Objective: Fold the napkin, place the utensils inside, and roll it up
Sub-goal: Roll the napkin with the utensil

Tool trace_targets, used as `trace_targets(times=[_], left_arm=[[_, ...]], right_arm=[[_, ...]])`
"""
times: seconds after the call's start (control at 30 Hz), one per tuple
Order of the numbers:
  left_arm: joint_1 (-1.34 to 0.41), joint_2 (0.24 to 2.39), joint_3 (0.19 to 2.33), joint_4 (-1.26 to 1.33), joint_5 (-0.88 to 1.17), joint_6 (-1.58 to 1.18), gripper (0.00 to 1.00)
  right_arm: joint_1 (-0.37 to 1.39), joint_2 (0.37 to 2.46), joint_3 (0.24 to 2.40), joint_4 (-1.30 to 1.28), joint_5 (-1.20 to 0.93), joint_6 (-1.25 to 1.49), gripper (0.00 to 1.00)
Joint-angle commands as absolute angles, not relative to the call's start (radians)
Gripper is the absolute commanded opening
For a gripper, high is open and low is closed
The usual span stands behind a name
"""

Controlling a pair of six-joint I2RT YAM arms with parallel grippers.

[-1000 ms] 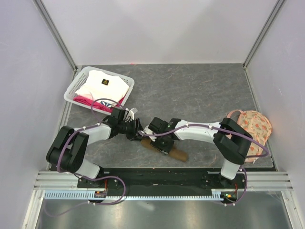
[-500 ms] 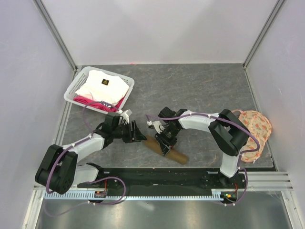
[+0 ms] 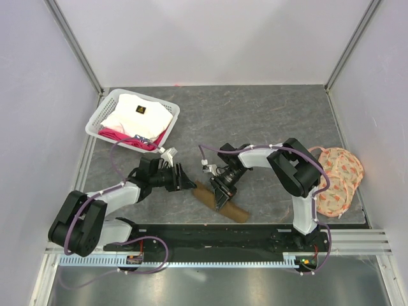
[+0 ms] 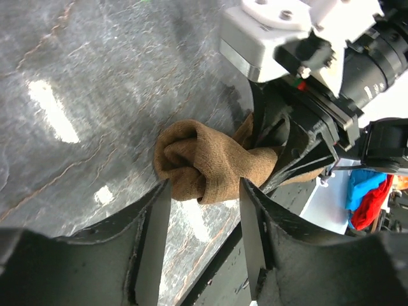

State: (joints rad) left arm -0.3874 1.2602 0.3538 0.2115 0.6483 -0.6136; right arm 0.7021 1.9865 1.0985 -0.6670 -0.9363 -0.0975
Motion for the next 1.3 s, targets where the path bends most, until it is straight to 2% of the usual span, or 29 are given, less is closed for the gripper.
trace_targets(times=[0.0, 0.23, 0.43, 0.47, 0.53, 0.57, 0.73, 0.83, 0.9, 1.03, 1.07, 1.17, 1.27], left_arm=[[-0.382, 1.295, 0.347, 0.310, 0.701, -0.606, 0.51], [-0.385, 1.371, 0.327, 0.452, 0.753, -0.653, 0.45], [-0.387, 1.428, 0.331, 0.506, 0.773, -0.672, 0.23], [-0.387, 1.433, 0.334, 0.506, 0.776, -0.670, 0.14], [-0.385, 1.434, 0.339, 0.506, 0.781, -0.670, 0.06], [-0.387, 1.436, 0.345, 0.505, 0.782, -0.673, 0.02], [-0.387, 1.434, 0.377, 0.416, 0.766, -0.687, 0.02], [-0.385, 1.436, 0.423, 0.294, 0.742, -0.689, 0.02], [-0.385, 1.436, 0.457, 0.247, 0.732, -0.693, 0.02], [-0.377, 1.446, 0.521, 0.123, 0.712, -0.712, 0.02], [-0.376, 1.450, 0.528, 0.100, 0.718, -0.715, 0.02], [-0.365, 1.469, 0.555, 0.063, 0.732, -0.716, 0.02], [-0.359, 1.492, 0.581, 0.031, 0.747, -0.700, 0.02]], right_arm=[[0.684, 2.020, 1.124, -0.653, -1.023, -0.149, 0.35], [0.664, 2.054, 1.131, -0.663, -1.037, -0.166, 0.36], [0.655, 2.034, 1.138, -0.664, -0.977, -0.149, 0.38], [0.652, 2.026, 1.141, -0.666, -0.957, -0.141, 0.39], [0.649, 1.990, 1.155, -0.667, -0.892, -0.115, 0.43], [0.644, 1.973, 1.166, -0.670, -0.867, -0.106, 0.49], [0.646, 1.840, 1.210, -0.693, -0.648, -0.042, 0.71], [0.669, 1.737, 1.209, -0.683, -0.483, -0.031, 0.77], [0.696, 1.688, 1.192, -0.666, -0.405, -0.029, 0.78], [0.880, 1.576, 1.154, -0.631, -0.123, -0.002, 0.80], [0.914, 1.566, 1.141, -0.621, -0.010, 0.024, 0.80], [1.035, 1.560, 1.118, -0.604, 0.156, 0.070, 0.80], [1.127, 1.592, 1.109, -0.597, 0.257, 0.093, 0.80]])
